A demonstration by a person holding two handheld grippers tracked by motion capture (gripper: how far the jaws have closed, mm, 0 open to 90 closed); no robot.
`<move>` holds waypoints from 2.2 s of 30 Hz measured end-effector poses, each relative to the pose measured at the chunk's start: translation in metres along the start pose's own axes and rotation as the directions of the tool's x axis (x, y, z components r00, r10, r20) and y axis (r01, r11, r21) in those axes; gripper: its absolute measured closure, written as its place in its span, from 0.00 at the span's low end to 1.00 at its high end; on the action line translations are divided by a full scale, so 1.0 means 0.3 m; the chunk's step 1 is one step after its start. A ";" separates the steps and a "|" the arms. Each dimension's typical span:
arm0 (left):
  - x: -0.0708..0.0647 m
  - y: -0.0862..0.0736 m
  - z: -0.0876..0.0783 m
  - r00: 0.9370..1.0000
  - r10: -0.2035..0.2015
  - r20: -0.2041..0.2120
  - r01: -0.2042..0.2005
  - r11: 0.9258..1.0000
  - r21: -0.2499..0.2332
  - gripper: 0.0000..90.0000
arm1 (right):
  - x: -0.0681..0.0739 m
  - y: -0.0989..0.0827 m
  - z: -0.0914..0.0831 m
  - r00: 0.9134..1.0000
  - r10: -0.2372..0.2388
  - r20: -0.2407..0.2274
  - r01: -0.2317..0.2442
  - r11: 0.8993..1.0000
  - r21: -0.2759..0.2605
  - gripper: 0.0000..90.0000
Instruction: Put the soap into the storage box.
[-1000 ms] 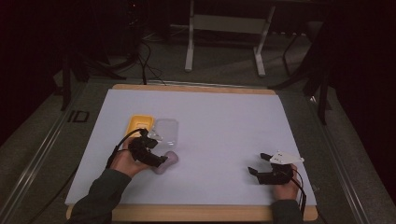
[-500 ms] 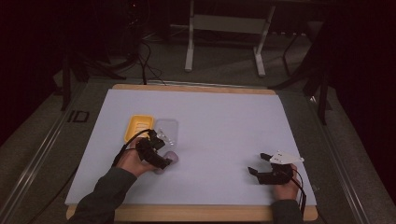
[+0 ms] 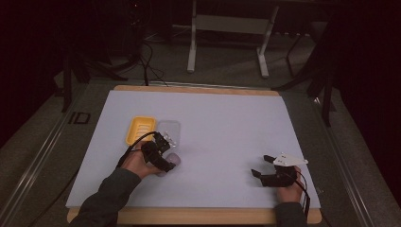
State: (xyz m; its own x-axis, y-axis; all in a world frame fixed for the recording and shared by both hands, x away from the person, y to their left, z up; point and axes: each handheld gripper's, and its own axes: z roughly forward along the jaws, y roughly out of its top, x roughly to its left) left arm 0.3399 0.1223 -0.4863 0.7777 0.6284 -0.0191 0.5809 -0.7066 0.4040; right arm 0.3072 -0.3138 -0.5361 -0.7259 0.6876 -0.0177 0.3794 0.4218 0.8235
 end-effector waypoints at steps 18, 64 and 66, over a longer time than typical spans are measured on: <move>0.001 0.016 0.044 1.000 -0.023 0.005 0.023 0.994 0.106 0.39 | -0.002 0.000 0.000 1.000 0.002 -0.004 -0.002 1.000 0.000 0.21; -0.006 0.079 0.079 0.998 0.049 0.037 -0.057 0.957 0.286 0.55 | -0.002 0.000 0.002 1.000 0.002 -0.005 -0.002 1.000 0.002 0.21; -0.006 0.077 0.077 0.998 0.050 0.036 -0.058 0.956 0.288 0.55 | -0.002 0.000 0.001 1.000 0.002 -0.005 -0.002 1.000 0.002 0.21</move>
State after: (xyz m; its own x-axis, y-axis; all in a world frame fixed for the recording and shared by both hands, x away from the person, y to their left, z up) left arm 0.3575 0.0972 -0.4981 0.8137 0.5805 -0.0319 0.5795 -0.8055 0.1237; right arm 0.3078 -0.3139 -0.5363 -0.7280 0.6854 -0.0128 0.3822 0.4213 0.8225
